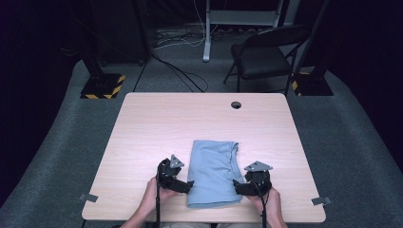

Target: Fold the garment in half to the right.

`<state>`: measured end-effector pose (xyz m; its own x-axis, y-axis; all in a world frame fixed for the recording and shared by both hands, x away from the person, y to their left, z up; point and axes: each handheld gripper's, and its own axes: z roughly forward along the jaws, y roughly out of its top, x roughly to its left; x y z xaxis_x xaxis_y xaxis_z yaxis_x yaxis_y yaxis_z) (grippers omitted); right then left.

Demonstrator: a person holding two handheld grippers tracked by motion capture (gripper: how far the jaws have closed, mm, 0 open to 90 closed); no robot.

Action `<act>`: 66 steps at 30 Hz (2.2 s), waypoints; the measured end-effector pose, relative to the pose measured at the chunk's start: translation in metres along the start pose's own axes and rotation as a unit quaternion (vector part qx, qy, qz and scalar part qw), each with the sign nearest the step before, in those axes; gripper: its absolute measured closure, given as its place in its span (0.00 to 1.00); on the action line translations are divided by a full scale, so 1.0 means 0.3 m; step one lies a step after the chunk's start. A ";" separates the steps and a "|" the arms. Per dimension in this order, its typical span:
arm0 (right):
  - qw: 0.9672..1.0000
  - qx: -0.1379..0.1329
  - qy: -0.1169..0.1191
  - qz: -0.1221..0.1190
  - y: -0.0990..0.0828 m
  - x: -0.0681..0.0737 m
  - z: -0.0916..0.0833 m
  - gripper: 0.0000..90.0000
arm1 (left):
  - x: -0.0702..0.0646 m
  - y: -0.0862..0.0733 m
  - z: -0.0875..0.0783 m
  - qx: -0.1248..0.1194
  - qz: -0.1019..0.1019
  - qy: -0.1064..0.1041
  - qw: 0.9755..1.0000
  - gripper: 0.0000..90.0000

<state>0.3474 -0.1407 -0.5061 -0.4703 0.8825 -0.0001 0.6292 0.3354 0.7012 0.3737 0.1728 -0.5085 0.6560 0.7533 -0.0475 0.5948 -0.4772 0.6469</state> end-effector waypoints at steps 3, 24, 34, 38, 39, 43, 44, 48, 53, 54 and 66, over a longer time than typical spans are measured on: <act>1.000 -0.008 0.003 0.011 -0.004 -0.011 -0.013 0.10 | 0.003 -0.005 -0.008 -0.013 -0.018 0.002 1.000 0.03; 1.000 0.005 -0.013 -0.016 0.003 -0.018 0.076 0.00 | 0.018 -0.018 0.051 -0.016 -0.026 0.042 0.999 0.00; 1.000 -0.004 -0.004 -0.018 0.067 -0.045 0.146 0.00 | 0.100 0.027 0.085 -0.021 -0.049 0.055 0.997 0.00; 1.000 -0.009 -0.001 -0.016 0.095 -0.061 0.178 0.00 | 0.133 0.051 0.102 -0.021 -0.056 0.062 0.996 0.00; 1.000 -0.011 0.000 -0.015 0.101 -0.066 0.186 0.00 | 0.141 0.058 0.107 -0.021 -0.057 0.063 0.996 0.00; 1.000 -0.015 0.001 -0.011 0.123 -0.080 0.210 0.00 | 0.165 0.079 0.122 -0.022 -0.062 0.066 0.996 0.00; 1.000 -0.014 0.001 -0.010 0.127 -0.083 0.214 0.00 | 0.169 0.083 0.126 -0.022 -0.063 0.068 0.995 0.00; 1.000 -0.013 0.002 -0.010 0.141 -0.091 0.227 0.00 | 0.179 0.091 0.134 -0.026 -0.066 0.071 0.995 0.00; 1.000 -0.016 0.007 -0.008 0.148 -0.103 0.238 0.00 | 0.182 0.093 0.135 -0.025 -0.066 0.072 0.995 0.00; 1.000 -0.017 0.009 -0.006 0.149 -0.104 0.240 0.00 | 0.184 0.095 0.136 -0.025 -0.067 0.072 0.995 0.00; 0.999 -0.042 0.029 0.011 0.090 -0.150 0.126 0.01 | 0.255 0.000 -0.028 -0.058 -0.115 0.066 0.989 0.01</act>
<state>0.4089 -0.1589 -0.5140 -0.4933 0.8681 0.0556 0.5866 0.2848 0.7581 0.4199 0.2342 -0.5058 0.4387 0.8921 -0.1084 0.6586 -0.2371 0.7141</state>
